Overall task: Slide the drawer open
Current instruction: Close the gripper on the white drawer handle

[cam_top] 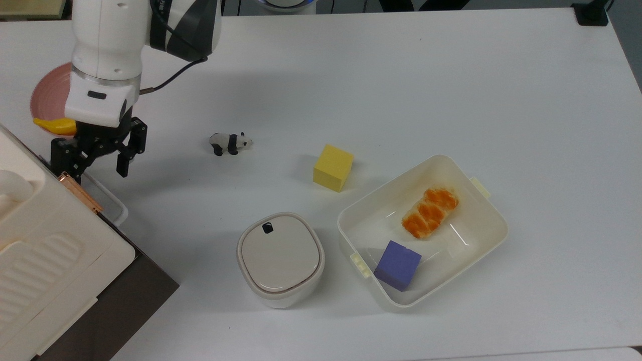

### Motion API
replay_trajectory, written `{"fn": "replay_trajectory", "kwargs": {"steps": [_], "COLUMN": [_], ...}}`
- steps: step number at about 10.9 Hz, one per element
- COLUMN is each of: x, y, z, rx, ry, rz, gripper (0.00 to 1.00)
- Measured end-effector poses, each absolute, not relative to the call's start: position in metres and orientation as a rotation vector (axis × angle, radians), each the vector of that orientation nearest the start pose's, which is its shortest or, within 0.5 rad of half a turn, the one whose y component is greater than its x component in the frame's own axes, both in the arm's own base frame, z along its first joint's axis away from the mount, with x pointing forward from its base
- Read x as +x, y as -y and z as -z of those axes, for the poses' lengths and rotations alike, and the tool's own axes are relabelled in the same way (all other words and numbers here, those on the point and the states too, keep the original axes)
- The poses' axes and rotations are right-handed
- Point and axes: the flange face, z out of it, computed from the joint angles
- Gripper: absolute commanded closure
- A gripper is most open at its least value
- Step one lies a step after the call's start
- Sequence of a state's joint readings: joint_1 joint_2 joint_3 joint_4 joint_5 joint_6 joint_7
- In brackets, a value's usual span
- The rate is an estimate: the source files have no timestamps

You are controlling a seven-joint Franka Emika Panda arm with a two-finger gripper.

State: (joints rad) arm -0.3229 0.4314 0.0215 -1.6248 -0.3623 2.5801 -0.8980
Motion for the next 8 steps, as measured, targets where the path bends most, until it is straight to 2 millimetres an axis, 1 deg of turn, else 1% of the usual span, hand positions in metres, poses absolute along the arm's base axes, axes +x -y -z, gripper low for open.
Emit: {"fn": "replay_trajectory", "kwargs": {"steps": [4, 8], "x": [0.6809, 0.6782], "y": [0.2100, 0.2093], "z": [-0.4370, -0.4349], "rx": [2.380, 2.396], "ry": [-1.066, -1.070], "rz": [-0.370, -0.341], "gripper": [0.12, 0.12]}}
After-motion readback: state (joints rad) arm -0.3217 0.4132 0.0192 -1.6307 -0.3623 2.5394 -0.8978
